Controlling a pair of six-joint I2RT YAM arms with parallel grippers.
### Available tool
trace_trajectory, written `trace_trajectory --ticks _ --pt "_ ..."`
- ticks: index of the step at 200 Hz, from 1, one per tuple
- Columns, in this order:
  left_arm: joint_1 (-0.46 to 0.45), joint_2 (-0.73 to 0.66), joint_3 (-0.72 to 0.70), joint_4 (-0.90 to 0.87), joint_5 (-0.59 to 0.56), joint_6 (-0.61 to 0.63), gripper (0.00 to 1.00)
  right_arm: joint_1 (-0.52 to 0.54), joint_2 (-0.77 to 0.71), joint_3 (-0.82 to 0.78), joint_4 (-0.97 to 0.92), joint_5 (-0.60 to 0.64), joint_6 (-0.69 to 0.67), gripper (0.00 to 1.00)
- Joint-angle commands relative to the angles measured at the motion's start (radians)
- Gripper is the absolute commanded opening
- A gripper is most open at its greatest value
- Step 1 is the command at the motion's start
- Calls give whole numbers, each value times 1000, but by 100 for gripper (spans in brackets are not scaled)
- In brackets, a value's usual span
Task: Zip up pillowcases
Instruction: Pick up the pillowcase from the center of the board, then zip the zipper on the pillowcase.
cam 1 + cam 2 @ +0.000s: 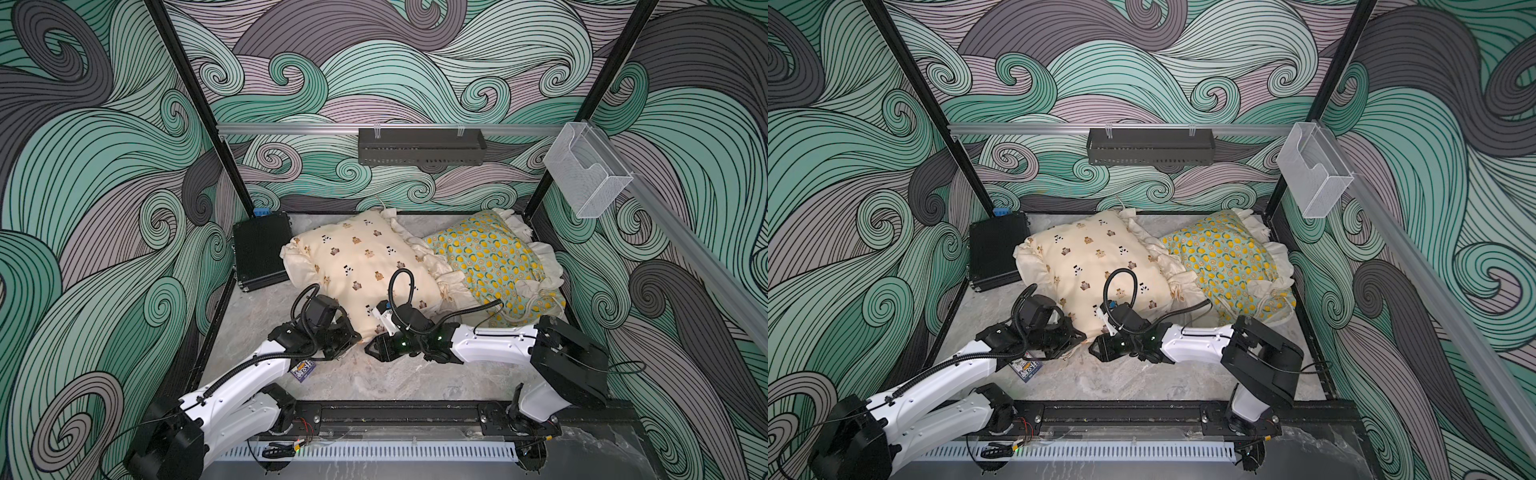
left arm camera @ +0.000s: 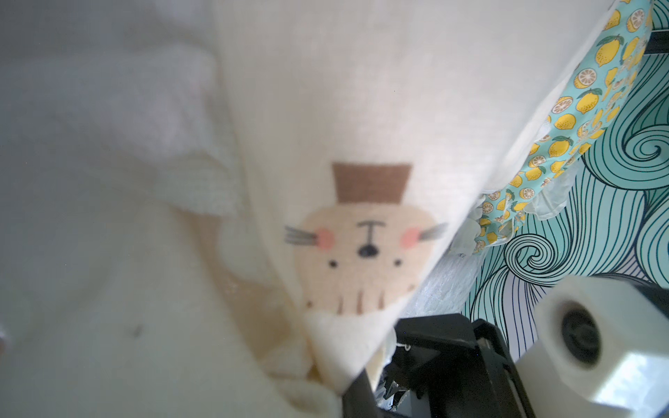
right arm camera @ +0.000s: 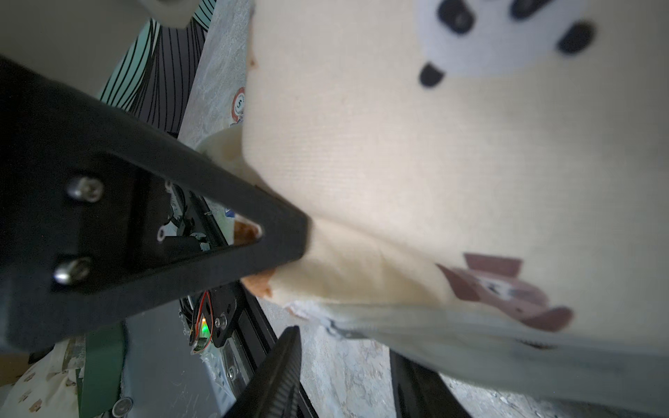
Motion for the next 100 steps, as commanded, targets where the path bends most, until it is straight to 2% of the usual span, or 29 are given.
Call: trace_trajectory --ticks 1,100 --pt "-4 -19 46 -35 13 4 0 -8 4 -17 25 12 13 47" --pt "-4 -32 53 -33 25 22 0 -15 7 -23 103 17 -1 46"
